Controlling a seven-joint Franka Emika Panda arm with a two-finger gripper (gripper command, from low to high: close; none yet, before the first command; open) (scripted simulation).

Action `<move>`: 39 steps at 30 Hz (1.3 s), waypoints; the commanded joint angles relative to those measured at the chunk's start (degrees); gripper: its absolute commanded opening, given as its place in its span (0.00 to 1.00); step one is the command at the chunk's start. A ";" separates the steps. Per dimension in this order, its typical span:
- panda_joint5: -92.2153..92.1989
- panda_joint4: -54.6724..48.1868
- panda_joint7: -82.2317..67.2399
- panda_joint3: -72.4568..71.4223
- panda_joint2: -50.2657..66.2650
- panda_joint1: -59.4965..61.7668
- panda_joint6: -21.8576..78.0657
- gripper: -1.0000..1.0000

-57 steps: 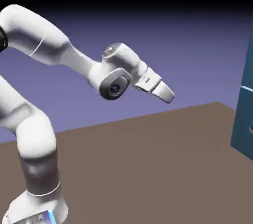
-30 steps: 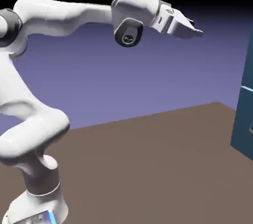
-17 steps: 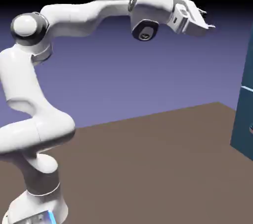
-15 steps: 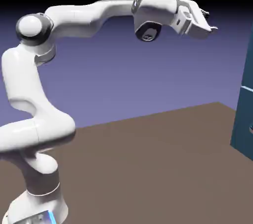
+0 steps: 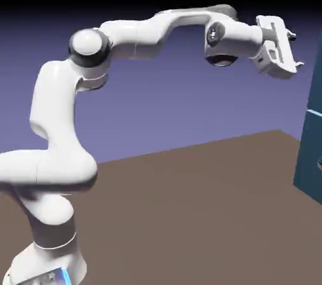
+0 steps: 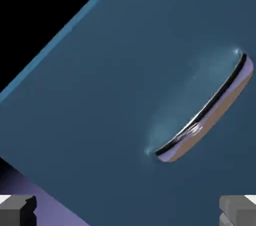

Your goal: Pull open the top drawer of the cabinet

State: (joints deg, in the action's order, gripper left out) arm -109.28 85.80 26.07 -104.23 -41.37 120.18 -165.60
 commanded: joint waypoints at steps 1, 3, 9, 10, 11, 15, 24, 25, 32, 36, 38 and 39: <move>-1.88 -1.29 -0.28 -1.79 -0.15 2.08 0.14 0.50; -5.63 -3.88 -0.84 -5.37 -0.45 6.23 0.43 0.50; -16.90 -11.63 -2.53 -16.12 -1.35 18.69 1.30 0.50; -18.78 -12.92 -2.82 -17.91 -1.50 20.77 1.44 0.50; -20.65 -14.21 -3.10 -19.70 -1.65 22.84 1.59 0.50; -28.16 -19.38 -4.22 -26.86 -2.24 31.15 2.17 0.50; -29.60 -31.66 7.52 -25.30 -10.43 38.50 1.87 0.50; -28.94 -33.46 10.01 -24.08 -11.99 38.92 1.74 0.50; -24.27 -46.05 27.45 -15.52 -22.92 41.82 0.81 0.50; -22.92 -49.70 32.51 -13.03 -26.09 42.67 0.54 0.00; -24.12 -47.63 30.44 -13.24 -25.05 41.62 1.03 0.00; -25.32 -45.55 28.39 -13.42 -24.02 40.57 1.54 0.00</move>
State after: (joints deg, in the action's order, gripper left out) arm -134.58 40.24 54.49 -117.63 -65.37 160.74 -164.08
